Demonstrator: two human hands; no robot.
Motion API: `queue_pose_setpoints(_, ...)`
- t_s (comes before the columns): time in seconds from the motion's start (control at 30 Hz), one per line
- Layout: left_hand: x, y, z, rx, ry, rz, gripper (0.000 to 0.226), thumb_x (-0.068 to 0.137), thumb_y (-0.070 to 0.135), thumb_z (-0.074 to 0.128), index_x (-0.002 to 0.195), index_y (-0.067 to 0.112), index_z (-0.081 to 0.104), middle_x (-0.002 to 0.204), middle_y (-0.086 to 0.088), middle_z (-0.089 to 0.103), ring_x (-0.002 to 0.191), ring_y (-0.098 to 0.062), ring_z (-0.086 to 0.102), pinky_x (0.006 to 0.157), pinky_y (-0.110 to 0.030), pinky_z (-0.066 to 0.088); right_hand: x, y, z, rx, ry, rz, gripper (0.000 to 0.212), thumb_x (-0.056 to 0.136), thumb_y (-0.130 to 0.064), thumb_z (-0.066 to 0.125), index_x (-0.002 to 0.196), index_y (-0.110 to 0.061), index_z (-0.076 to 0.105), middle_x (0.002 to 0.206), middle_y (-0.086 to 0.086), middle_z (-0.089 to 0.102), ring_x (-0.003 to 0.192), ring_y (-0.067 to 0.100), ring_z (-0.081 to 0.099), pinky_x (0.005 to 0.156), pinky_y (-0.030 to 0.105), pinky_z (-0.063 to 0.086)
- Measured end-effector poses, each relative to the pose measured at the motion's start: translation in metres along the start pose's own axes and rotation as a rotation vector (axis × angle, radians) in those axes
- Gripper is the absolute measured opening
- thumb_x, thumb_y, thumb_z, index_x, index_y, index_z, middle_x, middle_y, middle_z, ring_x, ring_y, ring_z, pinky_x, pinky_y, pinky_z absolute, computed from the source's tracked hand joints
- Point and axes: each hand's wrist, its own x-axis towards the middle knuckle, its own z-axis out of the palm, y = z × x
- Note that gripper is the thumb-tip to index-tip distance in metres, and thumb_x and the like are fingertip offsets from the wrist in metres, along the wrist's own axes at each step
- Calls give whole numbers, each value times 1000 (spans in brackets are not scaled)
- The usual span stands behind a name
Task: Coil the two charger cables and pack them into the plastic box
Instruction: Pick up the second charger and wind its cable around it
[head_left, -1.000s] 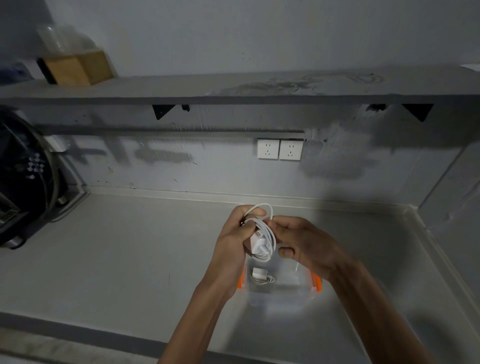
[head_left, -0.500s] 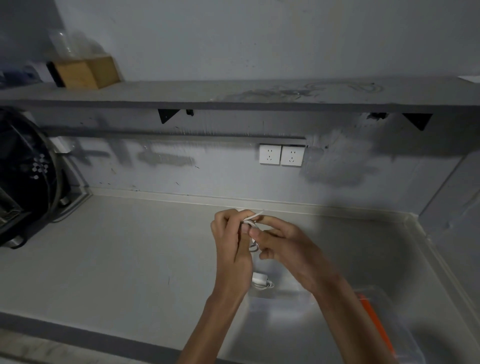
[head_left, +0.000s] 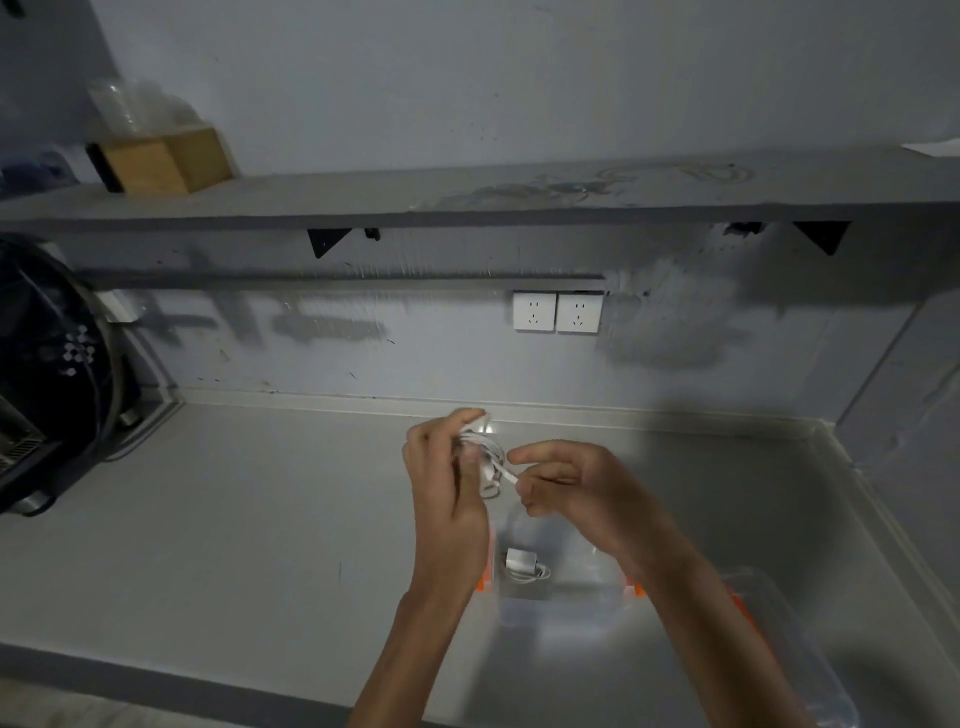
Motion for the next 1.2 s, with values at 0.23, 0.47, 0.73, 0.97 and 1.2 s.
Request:
queue_pose_setpoints(0.23,19,-5,-6,-319,103,-345,27,102,9,44,116,21,64,115,-6,60,96,-13,55,72,-8,48,0,-4,-21,-89,-107,-20,30,84,18,61,83,-11,68,64,4,63,55,5,61,56,16,52)
queue_pose_setpoints(0.47,23,-5,-3,-143,76,-169,28,102,9,41,118,18,62,119,-5,55,94,10,55,79,-3,44,5,1,-7,-258,-204,-52,14,88,-24,71,96,-13,73,86,1,69,77,7,61,64,15,48)
queue_pose_setpoints(0.73,36,-11,-21,-24,-110,-61,34,96,2,54,118,26,64,109,-2,57,93,0,58,82,-8,45,16,-10,2,-255,-223,81,18,92,-26,63,79,-29,75,59,-19,61,55,0,49,49,13,37)
queue_pose_setpoints(0.97,39,-12,-36,-149,-7,-224,33,82,8,74,100,35,74,105,0,69,97,-17,64,88,-35,55,27,-27,-12,-512,-147,-281,35,95,-15,60,66,-32,70,57,-18,62,50,-3,53,54,6,36)
queue_pose_setpoints(1.2,50,0,-40,-395,135,-328,24,76,19,77,98,27,77,98,-3,75,91,-19,68,73,-34,59,33,-42,-24,-712,5,-495,20,87,-42,58,74,-50,71,78,-17,67,76,6,64,66,10,42)
